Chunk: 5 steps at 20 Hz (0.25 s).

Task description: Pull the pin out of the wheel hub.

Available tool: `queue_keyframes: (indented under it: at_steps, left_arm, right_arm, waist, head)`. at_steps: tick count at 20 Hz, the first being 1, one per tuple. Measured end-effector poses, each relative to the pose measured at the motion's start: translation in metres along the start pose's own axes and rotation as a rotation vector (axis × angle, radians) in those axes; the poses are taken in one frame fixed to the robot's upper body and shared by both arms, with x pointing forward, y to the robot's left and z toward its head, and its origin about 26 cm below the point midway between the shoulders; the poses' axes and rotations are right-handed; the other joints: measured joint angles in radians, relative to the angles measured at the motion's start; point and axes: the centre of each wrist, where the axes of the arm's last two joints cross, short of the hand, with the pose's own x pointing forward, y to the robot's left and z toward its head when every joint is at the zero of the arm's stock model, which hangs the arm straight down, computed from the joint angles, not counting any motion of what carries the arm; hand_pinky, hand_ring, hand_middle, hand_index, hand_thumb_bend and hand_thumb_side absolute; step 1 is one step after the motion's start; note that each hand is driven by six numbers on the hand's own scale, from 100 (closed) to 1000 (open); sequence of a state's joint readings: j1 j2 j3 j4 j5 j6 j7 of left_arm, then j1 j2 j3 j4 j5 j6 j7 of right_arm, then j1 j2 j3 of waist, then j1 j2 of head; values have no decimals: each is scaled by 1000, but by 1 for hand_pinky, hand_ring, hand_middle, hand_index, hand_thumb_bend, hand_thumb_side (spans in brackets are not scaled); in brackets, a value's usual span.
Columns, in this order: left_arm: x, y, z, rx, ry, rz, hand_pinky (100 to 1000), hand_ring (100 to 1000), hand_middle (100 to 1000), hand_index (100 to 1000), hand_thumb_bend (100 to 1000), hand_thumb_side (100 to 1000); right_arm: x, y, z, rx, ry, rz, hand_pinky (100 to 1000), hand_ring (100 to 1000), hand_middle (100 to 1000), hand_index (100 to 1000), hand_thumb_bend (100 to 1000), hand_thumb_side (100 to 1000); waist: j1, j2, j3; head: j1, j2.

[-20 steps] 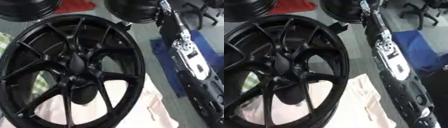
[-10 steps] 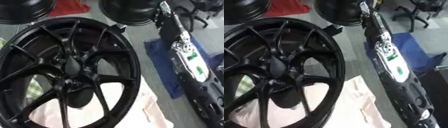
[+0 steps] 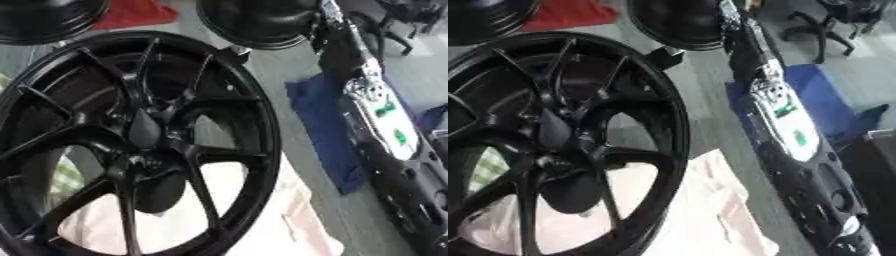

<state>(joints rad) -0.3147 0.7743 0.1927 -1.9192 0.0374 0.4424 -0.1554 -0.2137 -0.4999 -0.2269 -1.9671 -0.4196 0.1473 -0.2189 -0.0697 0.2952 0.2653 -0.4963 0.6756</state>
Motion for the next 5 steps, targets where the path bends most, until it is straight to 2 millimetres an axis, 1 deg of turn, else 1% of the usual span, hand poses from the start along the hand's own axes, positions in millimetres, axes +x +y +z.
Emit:
queue_keyframes:
  at_steps: [2,5]
  left_arm:
    - [3,-6,4,28,-64,70,780,543,584,750,315,711]
    - [-1,-22,9,59,-122,192,783,549,586,746,334,714]
  right_arm:
    - [1,1,-1,3,-11,0,1000,741,516,708,100,687]
    - [2,3,-1,10,-20,1,1000,742,517,710,100,683]
  waist:
    - [-2,0,0]
    - [-8,0,-6]
  head:
    - [0,0]
    - [2,0]
